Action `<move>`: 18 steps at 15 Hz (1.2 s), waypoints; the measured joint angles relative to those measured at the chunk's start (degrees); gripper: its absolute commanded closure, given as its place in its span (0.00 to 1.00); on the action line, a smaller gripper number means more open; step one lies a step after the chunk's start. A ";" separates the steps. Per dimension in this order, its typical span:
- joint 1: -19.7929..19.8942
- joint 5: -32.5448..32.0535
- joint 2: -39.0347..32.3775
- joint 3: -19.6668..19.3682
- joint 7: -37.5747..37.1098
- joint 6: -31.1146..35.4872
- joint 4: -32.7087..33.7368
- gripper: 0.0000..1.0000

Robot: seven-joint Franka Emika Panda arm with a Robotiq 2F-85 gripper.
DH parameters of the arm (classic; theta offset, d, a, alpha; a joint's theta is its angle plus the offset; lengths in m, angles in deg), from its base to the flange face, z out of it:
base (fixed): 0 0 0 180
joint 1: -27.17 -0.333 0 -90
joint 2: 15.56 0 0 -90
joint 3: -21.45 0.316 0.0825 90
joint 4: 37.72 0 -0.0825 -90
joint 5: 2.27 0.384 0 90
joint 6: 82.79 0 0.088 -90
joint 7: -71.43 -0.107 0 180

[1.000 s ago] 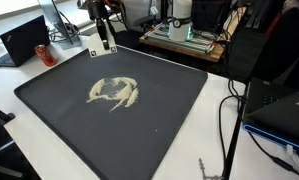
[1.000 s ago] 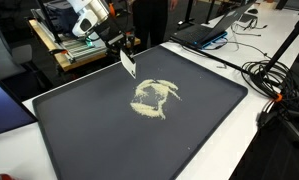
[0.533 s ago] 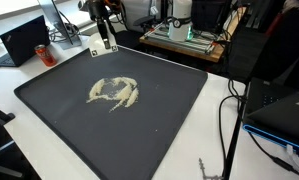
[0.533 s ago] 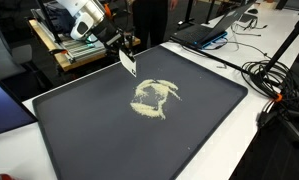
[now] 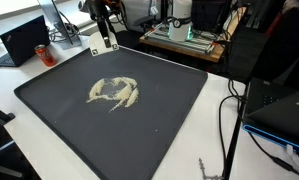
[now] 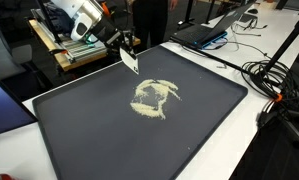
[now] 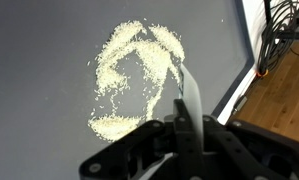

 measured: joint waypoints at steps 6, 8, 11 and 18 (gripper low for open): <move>0.01 3.06 -1.25 -0.53 -0.67 0.27 1.34 0.99; 0.01 3.85 -2.52 -0.65 -1.43 1.14 2.16 0.99; 0.03 4.52 -4.92 -0.66 -2.36 2.02 3.69 0.99; 0.89 5.21 -11.62 -0.66 -1.79 1.92 8.05 0.99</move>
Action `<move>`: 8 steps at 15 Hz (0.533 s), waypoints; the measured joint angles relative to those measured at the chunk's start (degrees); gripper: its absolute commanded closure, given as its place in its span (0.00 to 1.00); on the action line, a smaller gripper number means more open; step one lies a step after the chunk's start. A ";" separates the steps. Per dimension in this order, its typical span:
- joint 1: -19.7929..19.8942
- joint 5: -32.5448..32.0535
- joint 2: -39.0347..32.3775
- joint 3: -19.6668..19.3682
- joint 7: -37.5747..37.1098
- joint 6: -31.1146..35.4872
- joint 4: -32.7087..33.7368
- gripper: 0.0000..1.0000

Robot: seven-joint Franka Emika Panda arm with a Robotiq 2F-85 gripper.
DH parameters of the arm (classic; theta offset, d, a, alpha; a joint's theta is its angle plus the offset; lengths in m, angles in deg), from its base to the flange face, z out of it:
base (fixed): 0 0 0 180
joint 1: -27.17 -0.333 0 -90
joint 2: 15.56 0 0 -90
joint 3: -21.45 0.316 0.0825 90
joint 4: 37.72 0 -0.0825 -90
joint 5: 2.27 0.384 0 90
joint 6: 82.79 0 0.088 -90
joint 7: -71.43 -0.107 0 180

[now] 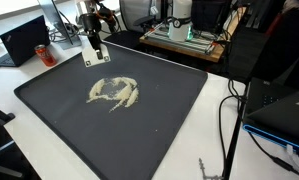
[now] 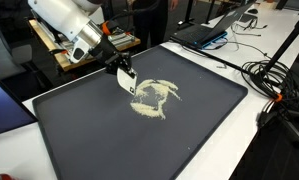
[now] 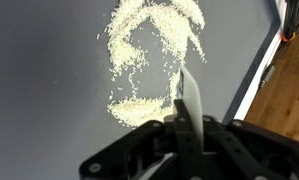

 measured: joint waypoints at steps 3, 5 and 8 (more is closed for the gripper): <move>0.57 0.00 -1.75 0.01 1.38 -0.67 1.13 0.99; 0.97 0.00 -2.54 0.01 2.29 -1.73 1.69 0.99; 1.77 -0.02 -3.24 0.02 4.36 -4.42 2.14 0.99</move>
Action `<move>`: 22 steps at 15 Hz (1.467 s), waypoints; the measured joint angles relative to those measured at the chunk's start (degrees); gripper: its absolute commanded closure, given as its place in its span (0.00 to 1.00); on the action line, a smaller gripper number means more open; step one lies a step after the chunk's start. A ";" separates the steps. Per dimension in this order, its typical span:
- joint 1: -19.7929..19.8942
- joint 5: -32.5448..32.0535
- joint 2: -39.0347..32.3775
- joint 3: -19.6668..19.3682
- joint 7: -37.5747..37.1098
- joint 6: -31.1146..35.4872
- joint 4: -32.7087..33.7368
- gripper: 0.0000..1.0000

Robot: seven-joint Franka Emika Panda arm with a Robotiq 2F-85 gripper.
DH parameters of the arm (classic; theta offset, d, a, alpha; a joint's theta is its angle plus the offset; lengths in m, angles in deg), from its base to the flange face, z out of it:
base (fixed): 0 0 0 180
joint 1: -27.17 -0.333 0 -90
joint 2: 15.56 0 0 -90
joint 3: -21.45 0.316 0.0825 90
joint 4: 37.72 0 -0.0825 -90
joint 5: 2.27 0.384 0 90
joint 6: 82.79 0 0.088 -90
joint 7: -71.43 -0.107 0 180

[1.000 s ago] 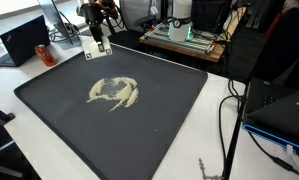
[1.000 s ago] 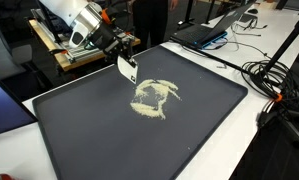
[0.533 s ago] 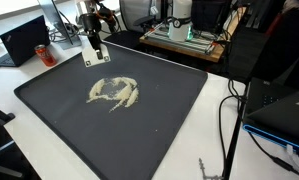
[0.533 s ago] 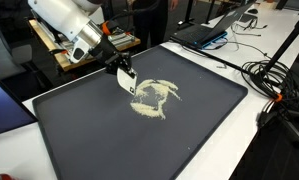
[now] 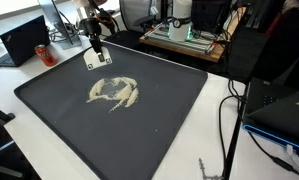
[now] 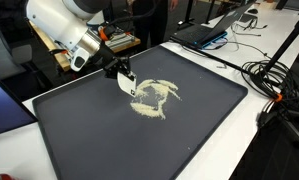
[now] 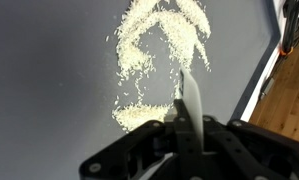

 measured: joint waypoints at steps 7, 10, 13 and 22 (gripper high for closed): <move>1.18 -0.02 -0.04 0.00 5.25 -4.67 0.19 0.99; 1.29 -0.02 -0.01 0.01 6.12 -4.88 0.29 0.99; 1.11 -0.05 0.02 0.15 6.19 -4.87 0.66 0.99; -3.95 -5.08 3.29 0.32 0.94 4.95 0.82 0.99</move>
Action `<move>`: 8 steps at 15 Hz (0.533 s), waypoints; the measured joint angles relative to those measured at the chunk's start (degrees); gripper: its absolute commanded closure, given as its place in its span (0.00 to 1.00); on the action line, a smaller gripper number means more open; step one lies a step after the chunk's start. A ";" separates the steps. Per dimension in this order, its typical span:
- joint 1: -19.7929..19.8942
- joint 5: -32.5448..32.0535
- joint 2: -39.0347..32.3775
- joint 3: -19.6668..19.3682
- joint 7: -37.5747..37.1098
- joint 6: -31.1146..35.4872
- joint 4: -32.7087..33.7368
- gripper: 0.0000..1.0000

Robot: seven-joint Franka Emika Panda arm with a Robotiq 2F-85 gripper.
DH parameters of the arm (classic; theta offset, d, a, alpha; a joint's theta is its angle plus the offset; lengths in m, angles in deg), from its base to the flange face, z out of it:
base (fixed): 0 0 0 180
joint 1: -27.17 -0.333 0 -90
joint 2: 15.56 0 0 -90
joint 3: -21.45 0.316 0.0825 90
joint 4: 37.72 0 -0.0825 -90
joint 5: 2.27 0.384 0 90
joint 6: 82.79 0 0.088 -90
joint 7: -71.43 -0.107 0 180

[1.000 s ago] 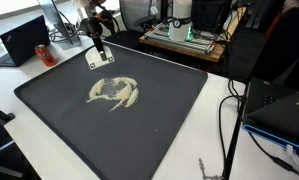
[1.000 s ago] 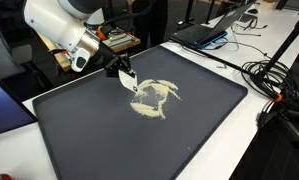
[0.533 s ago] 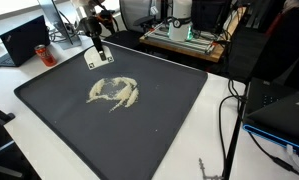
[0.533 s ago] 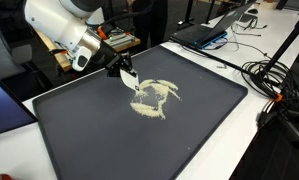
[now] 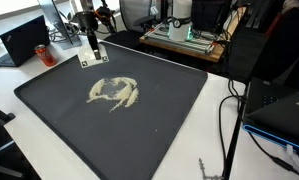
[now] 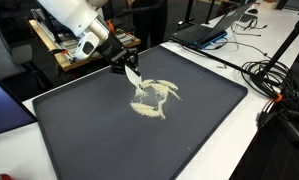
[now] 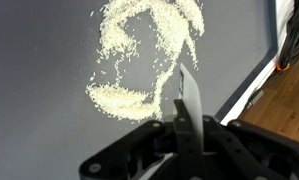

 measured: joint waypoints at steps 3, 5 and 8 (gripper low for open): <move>-2.00 -5.82 1.34 0.03 -6.09 6.36 -0.22 0.99; -3.00 -10.60 1.91 0.13 -10.60 9.91 -0.49 0.99; -3.84 -18.80 2.36 0.22 -17.18 13.45 -1.12 0.99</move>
